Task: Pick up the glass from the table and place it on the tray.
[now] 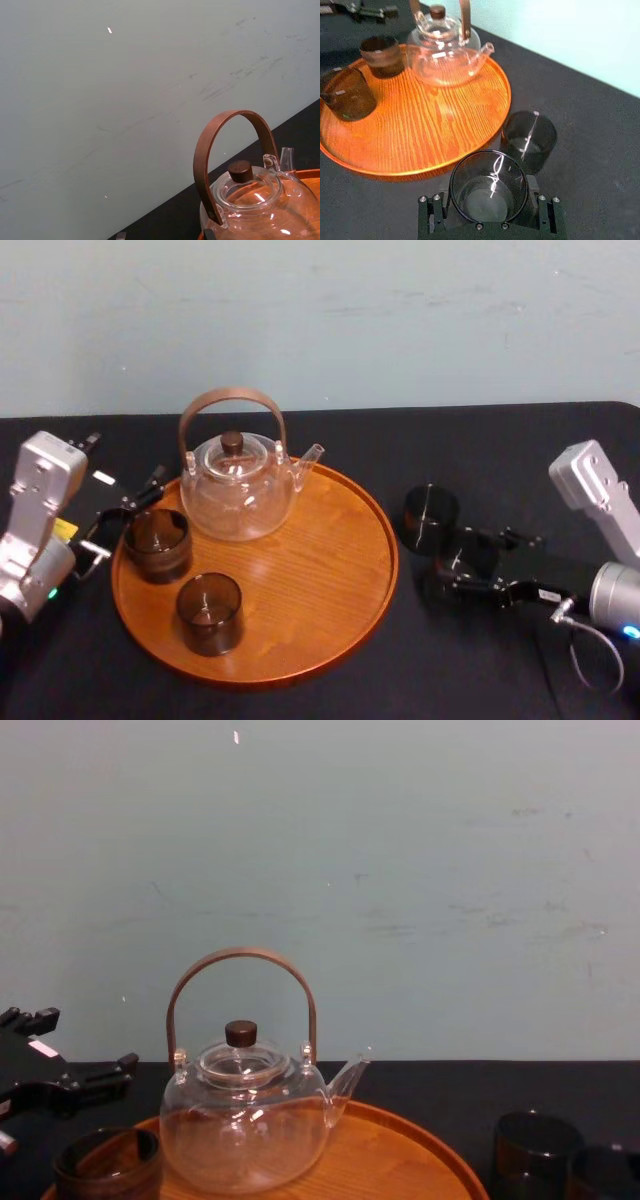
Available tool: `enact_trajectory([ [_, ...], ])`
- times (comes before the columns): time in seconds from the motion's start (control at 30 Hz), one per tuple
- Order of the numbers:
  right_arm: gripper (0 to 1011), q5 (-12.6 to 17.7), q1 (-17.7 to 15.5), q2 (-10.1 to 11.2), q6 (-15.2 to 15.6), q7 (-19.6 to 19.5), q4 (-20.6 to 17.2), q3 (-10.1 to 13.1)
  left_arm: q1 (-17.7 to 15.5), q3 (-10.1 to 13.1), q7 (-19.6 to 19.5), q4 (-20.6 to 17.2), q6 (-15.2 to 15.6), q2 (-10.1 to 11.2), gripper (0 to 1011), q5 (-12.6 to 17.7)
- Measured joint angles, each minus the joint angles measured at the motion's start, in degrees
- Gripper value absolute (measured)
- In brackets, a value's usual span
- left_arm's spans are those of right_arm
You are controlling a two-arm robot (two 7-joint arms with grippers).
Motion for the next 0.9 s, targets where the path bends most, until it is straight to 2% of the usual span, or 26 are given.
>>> enact_trajectory([
  [0.17, 902, 0.99, 1.21, 0.85, -0.67, 1.31, -0.56, -0.16, 0.0, 0.01, 0.0, 0.0, 0.0, 0.0, 1002, 0.0],
  [0.4, 902, 1.15, 4.09, 1.19, -2.01, 2.78, -0.08, -2.12, 0.0, 0.0, 0.0, 0.0, 0.0, 0.0, 1001, 0.0],
  [0.9, 902, 0.53, 10.23, -1.0, -4.9, 5.54, 1.92, -7.82, 0.0, 0.0, 0.0, 0.0, 0.0, 0.0, 1001, 0.0],
])
